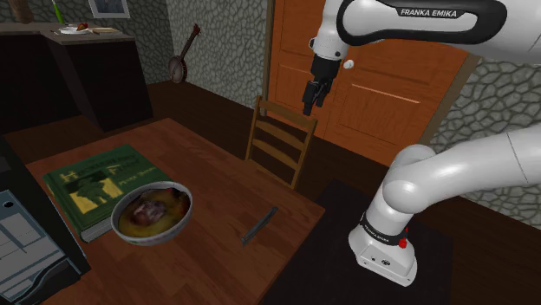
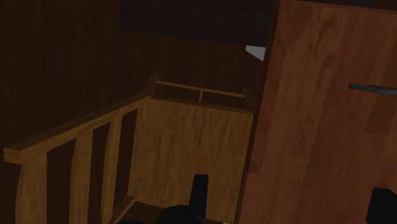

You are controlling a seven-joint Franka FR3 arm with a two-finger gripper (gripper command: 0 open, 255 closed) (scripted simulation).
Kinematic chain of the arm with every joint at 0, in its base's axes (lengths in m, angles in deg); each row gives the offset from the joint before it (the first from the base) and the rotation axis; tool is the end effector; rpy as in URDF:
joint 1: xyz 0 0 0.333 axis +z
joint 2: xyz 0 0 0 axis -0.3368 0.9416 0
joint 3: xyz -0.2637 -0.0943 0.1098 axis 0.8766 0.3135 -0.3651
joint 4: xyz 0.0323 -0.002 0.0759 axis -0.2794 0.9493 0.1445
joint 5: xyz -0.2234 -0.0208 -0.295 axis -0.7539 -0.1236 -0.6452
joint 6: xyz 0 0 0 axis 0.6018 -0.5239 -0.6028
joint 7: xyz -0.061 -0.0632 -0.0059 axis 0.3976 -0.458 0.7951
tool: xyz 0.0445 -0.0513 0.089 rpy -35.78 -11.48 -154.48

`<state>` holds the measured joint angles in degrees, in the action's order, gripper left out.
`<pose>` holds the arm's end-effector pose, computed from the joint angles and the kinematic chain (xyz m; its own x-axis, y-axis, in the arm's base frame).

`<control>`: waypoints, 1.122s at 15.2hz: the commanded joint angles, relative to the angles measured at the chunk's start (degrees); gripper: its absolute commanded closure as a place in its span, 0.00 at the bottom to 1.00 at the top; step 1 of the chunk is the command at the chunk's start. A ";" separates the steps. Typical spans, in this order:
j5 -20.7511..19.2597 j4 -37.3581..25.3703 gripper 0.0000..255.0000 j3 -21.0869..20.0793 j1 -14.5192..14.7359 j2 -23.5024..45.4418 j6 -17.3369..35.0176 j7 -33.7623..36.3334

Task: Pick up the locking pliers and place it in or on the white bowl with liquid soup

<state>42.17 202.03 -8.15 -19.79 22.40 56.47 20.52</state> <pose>0.3011 -0.0037 0.5553 0.9949 0.0733 0.0692 0.0749 -0.9970 -0.0209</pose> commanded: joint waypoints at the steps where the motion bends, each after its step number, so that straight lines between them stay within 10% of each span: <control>1: 0.00 0.00 0.00 0.00 0.00 0.00 0.00 0.00; 17: 2.54 6.31 0.00 -4.56 18.36 18.38 20.43 -27.25</control>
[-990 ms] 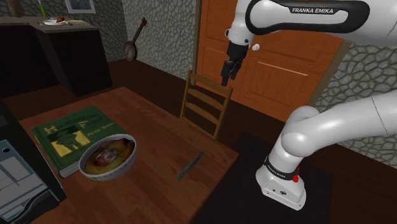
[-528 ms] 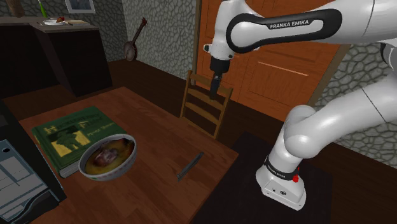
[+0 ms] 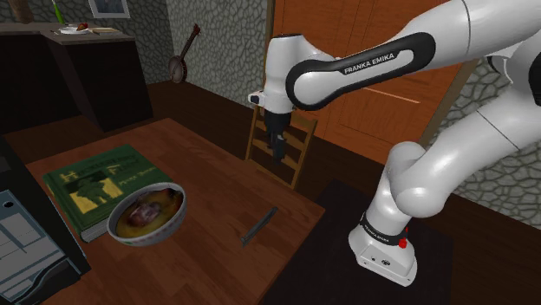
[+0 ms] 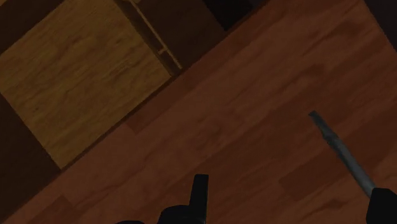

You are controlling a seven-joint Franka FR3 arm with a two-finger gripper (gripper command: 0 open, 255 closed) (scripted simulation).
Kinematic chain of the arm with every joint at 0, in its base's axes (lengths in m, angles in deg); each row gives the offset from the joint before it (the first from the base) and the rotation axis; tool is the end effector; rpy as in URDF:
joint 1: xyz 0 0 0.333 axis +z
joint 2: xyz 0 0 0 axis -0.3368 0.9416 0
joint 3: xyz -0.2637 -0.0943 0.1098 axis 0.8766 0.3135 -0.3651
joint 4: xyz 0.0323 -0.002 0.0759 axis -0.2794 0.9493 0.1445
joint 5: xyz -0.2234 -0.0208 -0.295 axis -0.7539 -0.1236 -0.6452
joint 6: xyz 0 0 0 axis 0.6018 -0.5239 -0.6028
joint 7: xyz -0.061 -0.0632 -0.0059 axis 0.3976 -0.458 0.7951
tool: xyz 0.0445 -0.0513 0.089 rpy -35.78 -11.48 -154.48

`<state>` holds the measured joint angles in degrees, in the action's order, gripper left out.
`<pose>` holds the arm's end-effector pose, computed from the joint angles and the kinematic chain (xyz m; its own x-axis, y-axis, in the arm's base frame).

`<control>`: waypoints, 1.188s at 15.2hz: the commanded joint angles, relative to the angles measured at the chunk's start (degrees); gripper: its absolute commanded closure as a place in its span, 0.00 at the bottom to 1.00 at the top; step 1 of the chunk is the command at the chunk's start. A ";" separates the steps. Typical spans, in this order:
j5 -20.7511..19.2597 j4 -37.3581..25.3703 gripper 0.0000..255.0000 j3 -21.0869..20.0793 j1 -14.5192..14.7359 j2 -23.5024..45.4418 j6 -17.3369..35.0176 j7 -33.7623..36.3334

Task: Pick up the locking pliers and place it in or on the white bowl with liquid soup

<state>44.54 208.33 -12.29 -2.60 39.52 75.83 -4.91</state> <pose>0.3484 0.1340 0.4334 0.6568 0.7540 0.0083 0.7540 -0.6565 -0.0226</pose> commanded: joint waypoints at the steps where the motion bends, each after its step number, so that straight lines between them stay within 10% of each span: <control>1: 0.31 0.41 0.00 -0.82 2.26 2.30 2.24 -3.48; 12: 1.56 5.88 0.00 -6.10 13.65 12.56 15.19 -21.38; 18: 1.40 7.70 0.00 -6.53 13.80 15.87 20.24 -21.51</control>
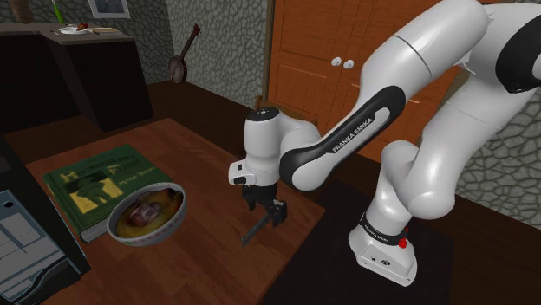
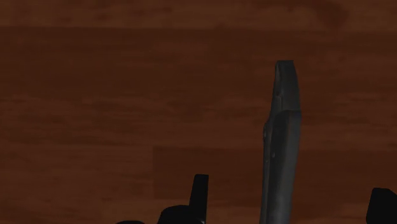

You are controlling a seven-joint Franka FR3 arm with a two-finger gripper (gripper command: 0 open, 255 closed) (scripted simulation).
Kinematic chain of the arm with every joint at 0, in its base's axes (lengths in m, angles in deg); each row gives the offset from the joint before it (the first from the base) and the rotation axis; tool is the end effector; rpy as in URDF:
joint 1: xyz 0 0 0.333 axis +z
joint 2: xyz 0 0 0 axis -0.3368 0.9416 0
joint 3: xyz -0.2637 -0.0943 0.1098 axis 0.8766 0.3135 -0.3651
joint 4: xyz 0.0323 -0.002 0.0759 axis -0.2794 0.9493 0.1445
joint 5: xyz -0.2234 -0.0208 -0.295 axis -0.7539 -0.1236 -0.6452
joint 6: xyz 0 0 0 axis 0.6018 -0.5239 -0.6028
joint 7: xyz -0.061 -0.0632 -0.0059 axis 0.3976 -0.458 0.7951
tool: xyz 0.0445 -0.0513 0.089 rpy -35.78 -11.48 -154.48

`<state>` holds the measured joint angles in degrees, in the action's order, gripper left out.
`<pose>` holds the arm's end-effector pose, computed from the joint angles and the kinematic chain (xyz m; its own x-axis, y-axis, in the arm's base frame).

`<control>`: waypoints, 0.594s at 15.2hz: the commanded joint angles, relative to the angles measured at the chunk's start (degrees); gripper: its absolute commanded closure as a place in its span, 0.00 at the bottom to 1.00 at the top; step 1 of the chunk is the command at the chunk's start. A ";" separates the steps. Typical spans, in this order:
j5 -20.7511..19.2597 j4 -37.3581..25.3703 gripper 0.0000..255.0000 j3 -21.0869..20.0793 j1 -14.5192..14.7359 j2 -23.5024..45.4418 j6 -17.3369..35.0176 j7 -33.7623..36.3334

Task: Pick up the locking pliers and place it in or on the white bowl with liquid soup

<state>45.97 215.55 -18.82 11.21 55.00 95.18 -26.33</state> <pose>0.2943 0.2518 0.3045 0.0209 0.9994 -0.0292 0.9980 -0.0226 -0.0592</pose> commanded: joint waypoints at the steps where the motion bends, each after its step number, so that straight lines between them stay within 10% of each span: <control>1: -0.08 0.77 0.00 -0.06 -0.04 1.07 1.86 -0.04; 9: -0.19 1.20 0.00 -0.15 -0.07 2.18 3.40 0.06</control>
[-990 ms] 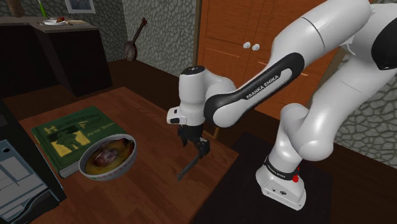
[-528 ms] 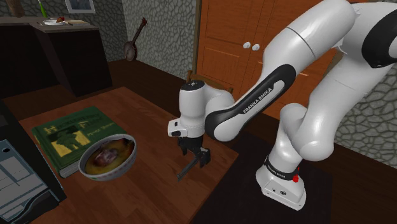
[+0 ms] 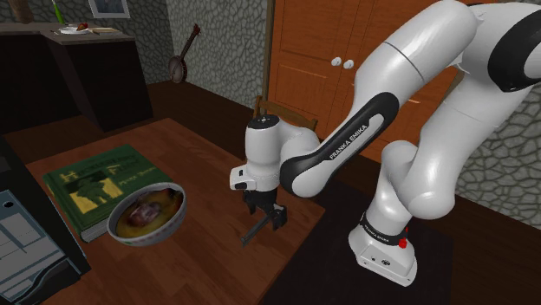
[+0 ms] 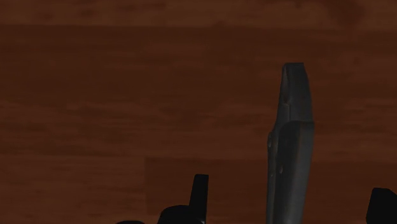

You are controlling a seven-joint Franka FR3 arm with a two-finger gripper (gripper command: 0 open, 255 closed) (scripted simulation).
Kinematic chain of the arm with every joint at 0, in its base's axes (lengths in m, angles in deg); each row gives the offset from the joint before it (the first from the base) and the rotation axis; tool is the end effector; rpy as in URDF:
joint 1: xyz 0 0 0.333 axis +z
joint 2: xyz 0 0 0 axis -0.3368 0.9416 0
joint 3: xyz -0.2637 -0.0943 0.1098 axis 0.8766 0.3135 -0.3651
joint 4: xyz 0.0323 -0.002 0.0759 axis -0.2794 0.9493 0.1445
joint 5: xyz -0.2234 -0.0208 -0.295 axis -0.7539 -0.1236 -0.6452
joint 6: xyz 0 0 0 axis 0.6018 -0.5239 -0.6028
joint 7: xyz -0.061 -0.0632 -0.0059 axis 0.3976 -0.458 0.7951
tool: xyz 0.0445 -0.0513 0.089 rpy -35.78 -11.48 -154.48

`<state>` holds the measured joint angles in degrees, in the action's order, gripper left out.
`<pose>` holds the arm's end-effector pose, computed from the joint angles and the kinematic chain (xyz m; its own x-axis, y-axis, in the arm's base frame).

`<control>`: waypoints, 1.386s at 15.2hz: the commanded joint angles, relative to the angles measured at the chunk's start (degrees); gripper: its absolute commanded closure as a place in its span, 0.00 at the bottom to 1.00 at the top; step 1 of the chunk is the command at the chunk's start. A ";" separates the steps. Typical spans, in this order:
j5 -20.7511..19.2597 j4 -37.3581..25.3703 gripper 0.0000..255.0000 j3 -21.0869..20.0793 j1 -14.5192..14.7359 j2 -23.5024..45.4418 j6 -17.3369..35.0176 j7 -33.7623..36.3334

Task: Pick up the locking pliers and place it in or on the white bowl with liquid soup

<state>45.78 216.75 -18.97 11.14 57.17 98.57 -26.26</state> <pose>0.2930 0.2506 0.2870 0.0198 0.9994 -0.0288 0.9980 -0.0215 -0.0587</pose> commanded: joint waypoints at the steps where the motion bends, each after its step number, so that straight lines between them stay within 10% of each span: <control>1: 0.00 0.00 0.00 0.00 0.00 0.00 0.00 0.00; 2: 0.00 0.00 1.00 0.00 0.00 0.00 0.00 0.00; 21: 0.53 -2.77 1.00 0.56 0.24 -6.87 -9.61 -0.44</control>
<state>46.29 214.20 -18.49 11.38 50.93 89.86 -26.64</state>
